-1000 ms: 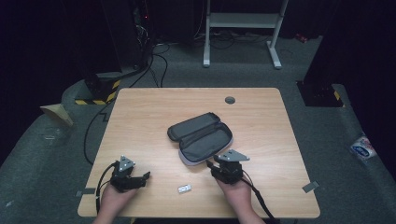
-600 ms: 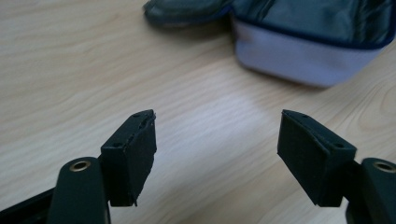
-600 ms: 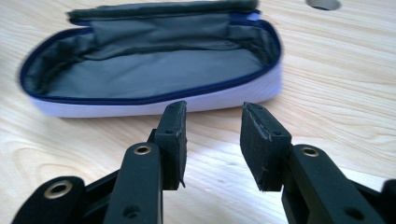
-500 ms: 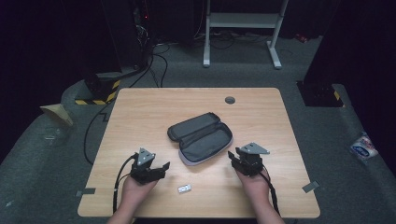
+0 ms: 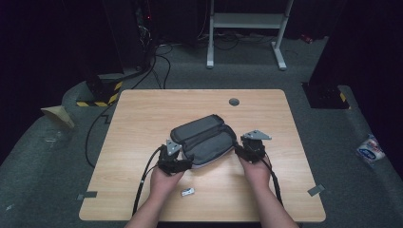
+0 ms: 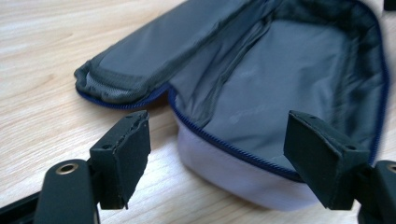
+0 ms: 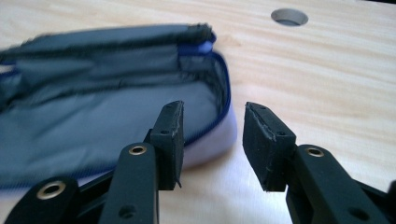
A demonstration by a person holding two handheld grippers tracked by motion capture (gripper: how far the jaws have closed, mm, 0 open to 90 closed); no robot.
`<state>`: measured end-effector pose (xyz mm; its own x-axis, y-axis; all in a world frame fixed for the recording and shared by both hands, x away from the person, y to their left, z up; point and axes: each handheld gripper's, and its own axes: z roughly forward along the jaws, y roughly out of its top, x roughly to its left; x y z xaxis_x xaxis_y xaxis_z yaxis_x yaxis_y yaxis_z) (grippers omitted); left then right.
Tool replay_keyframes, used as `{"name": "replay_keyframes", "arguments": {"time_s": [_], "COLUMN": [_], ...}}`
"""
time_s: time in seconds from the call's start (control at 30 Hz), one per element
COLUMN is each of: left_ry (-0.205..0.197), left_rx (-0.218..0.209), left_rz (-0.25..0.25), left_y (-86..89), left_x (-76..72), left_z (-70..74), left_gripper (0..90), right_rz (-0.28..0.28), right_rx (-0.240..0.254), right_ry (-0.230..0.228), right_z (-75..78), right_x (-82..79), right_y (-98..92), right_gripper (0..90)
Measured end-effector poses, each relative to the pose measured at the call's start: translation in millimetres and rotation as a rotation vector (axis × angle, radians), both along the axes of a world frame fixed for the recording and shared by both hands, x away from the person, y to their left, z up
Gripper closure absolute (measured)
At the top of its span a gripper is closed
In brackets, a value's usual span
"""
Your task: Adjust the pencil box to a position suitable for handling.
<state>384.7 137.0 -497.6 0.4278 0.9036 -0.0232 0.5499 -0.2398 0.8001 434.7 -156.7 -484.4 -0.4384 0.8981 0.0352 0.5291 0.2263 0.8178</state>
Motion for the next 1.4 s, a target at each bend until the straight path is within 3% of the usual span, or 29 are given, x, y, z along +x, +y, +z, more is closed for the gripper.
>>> {"name": "replay_keyframes", "arguments": {"time_s": [0.2,0.33,0.4,0.53,0.73,0.93,1.13,1.4], "left_ry": [0.022,0.038,0.038,0.038,0.03,0.025,0.02,0.016], "left_rx": [-0.041,-0.06,-0.082,-0.101,-0.104,-0.103,-0.096,-0.088], "left_rz": [0.003,0.007,0.008,0.002,-0.003,0.0,-0.011,-0.026], "left_y": [14.5,23.1,30.5,36.8,37.9,37.8,34.5,28.8], "left_x": [-1.3,-1.9,-2.6,-2.3,0.4,4.9,10.6,12.6], "left_z": [-5.7,-9.0,-10.0,-10.8,-13.7,-16.4,-16.4,-17.0], "left_gripper": [29.6,34.7,38.3,45.5,57.3,62.8,66.4,66.6], "right_rz": [-0.029,-0.027,-0.005,0.02,0.043,0.054,0.046,0.028], "right_rx": [-0.002,0.005,-0.009,-0.021,-0.013,-0.002,0.018,0.019], "right_ry": [0.026,0.054,0.079,0.074,0.06,0.034,0.026,0.028], "right_z": [-1.8,-7.1,-12.0,-12.1,-13.0,-16.5,-18.1,-17.0], "right_x": [24.0,26.3,21.8,10.7,-12.0,-28.5,-36.1,-32.6], "right_y": [8.8,10.7,14.8,18.4,19.3,19.0,17.2,10.2], "right_gripper": [59.8,64.6,70.1,74.8,75.4,75.3,75.0,72.9]}}
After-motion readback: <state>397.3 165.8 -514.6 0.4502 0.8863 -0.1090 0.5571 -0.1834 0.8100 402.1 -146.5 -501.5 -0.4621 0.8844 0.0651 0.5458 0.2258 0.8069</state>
